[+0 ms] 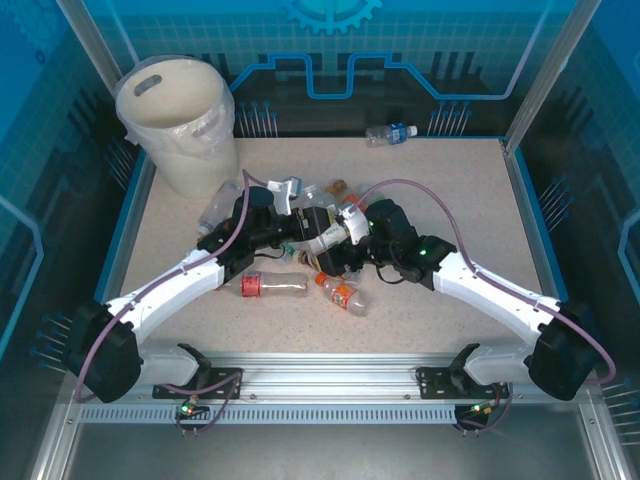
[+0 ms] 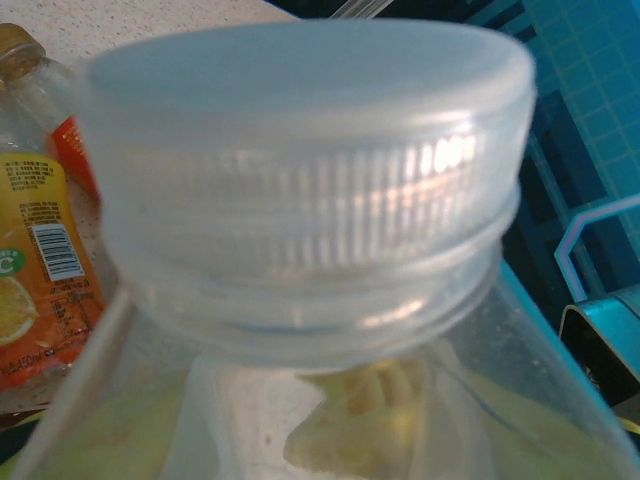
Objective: Put the plastic bottles in the bin
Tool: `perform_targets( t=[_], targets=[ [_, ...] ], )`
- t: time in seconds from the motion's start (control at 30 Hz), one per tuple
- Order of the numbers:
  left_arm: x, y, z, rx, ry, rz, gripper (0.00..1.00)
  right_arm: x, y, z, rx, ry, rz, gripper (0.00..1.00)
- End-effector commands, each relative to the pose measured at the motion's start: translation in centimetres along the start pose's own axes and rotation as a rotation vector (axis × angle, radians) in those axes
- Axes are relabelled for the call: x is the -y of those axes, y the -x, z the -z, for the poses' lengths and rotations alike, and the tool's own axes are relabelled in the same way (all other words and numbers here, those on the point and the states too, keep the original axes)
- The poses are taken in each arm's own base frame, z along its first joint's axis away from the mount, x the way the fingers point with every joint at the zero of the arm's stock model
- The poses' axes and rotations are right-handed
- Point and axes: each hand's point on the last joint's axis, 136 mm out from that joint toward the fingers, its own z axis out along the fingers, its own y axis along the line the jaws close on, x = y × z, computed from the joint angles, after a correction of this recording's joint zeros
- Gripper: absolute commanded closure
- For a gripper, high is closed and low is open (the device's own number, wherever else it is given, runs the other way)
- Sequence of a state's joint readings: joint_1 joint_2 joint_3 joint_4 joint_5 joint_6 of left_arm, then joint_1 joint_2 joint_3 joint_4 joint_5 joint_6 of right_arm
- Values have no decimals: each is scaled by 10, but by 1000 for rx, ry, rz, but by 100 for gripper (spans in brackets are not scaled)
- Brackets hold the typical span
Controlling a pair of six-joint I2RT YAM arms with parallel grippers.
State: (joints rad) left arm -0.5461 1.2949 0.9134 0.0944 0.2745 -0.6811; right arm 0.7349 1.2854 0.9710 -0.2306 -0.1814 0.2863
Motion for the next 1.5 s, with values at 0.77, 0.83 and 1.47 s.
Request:
perform_targets(
  t=[0.77,0.83,1.47],
  targets=[
    [-65,116,104,454,486,-154,52,95,15,102,377,-553,-168,0],
    [-66,137,120,506,522,-182,52,102,16,109,408,-588,-196,0],
    [-81,347,226,923,771,-331,52,108,33,124,495,-586,-190,0]
  ],
)
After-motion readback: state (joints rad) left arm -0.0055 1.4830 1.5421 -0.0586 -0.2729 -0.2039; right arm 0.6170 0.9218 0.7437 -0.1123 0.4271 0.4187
